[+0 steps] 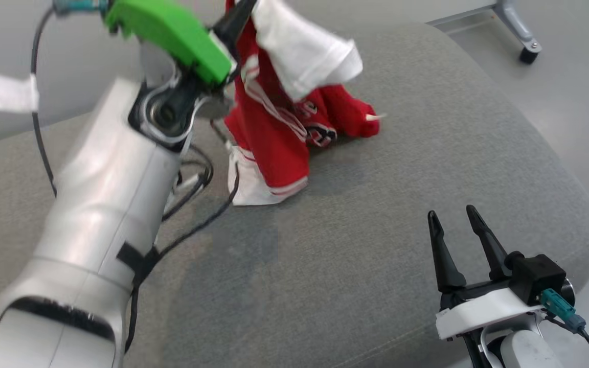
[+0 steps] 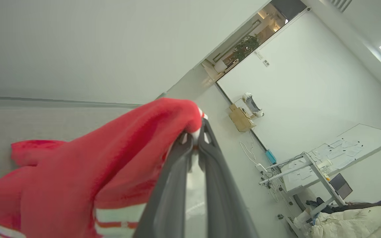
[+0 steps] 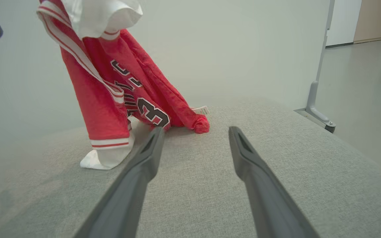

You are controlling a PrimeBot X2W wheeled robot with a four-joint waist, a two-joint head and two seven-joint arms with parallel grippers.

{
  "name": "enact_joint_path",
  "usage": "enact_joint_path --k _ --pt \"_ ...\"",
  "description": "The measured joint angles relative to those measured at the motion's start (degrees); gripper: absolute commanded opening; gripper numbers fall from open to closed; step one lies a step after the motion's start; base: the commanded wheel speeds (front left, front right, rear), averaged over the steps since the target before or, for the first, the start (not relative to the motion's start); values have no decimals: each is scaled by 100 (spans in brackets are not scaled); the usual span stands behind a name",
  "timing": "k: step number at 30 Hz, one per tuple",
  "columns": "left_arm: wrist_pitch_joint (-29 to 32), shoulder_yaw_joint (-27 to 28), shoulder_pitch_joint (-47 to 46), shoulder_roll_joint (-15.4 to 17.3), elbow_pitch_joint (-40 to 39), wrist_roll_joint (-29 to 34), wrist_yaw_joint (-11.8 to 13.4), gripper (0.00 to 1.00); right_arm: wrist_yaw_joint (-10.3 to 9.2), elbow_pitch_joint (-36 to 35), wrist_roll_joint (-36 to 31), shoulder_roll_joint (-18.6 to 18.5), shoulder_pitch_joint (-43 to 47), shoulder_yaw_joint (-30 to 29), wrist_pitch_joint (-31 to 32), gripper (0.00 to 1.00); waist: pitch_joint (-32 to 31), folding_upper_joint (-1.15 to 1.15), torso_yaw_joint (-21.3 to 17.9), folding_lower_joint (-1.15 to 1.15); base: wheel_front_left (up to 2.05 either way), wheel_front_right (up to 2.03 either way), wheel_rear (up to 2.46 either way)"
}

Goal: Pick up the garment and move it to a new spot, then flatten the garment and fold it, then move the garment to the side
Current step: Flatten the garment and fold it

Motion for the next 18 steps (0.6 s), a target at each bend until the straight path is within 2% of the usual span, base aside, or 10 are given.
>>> enact_joint_path --k 3,5,9,14,18 --pt "-2 103 930 349 -136 -219 47 0 0 -10 -32 1 44 -16 0 100 -29 0 265 0 0 0 0" --pt "60 122 1232 469 -227 -288 57 0 0 -15 -43 3 48 -29 1 100 -35 0 346 0 0 0 0" --pt "325 101 2358 1027 -882 -391 116 0 0 -45 -76 4 85 -111 0 100 -34 0 634 0 0 0 0" --pt "416 168 3472 1864 -1868 -467 447 0 0 -40 -104 3 96 -167 1 100 33 0 906 0 0 0 0" --pt "442 189 3949 2405 -2502 -347 719 0 0 -33 -123 2 57 -166 0 100 111 0 1060 0 0 0 0"
